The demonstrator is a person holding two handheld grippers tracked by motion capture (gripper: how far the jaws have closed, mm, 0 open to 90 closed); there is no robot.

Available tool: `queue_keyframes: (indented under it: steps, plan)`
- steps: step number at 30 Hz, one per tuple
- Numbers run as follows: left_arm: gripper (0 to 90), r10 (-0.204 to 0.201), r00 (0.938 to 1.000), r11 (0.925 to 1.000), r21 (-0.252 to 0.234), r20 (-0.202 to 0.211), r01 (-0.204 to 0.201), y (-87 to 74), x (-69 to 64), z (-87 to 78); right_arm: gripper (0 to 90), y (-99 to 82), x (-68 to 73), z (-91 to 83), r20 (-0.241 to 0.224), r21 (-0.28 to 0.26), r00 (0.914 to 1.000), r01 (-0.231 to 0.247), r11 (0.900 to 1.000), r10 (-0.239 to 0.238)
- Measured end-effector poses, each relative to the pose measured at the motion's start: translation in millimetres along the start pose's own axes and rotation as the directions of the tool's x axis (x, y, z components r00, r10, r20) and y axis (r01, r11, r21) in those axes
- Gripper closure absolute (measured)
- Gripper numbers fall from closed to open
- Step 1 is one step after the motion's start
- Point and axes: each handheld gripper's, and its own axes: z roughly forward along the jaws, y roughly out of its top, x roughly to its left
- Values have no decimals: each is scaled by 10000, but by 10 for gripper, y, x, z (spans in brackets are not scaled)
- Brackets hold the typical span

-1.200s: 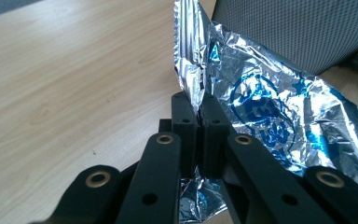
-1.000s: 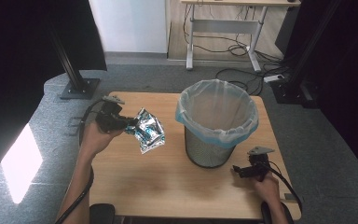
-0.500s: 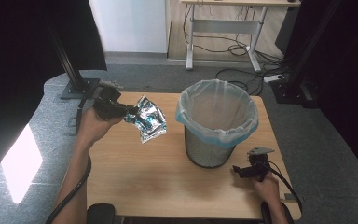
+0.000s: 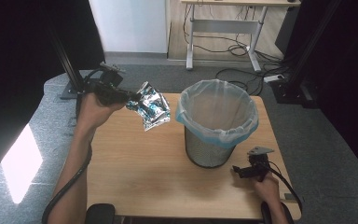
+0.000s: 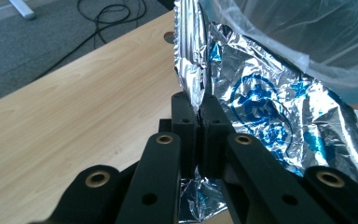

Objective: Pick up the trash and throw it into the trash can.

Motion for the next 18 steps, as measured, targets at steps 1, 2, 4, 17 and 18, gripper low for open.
queue_keyframes:
  steps: [1, 2, 4, 17, 18]
  plan:
    - [869, 22, 10000, 10000, 3, -28, -22, 37, -11, -12, 0, 0, 1, 0, -12, 1, 10000, -6, 10000, 6]
    - [869, 90, 10000, 10000, -34, -43, -90, 109, -32, -36, 0, -1, 3, 0, -18, -3, 10000, 3, 10000, -3]
    - [869, 203, 9997, 9998, -50, -120, -204, 182, -66, -58, 0, -1, 5, 1, -23, -20, 10000, -3, 10000, 3]
    - [869, 622, 9979, 9973, -393, 186, -615, 629, -277, 19, 0, 1, 12, 3, -38, -15, 10000, -4, 10000, 4]
    - [869, 637, 9978, 9973, -372, 207, -629, 655, -287, 52, 0, 1, 12, 3, -38, -16, 10000, -2, 10000, 2]
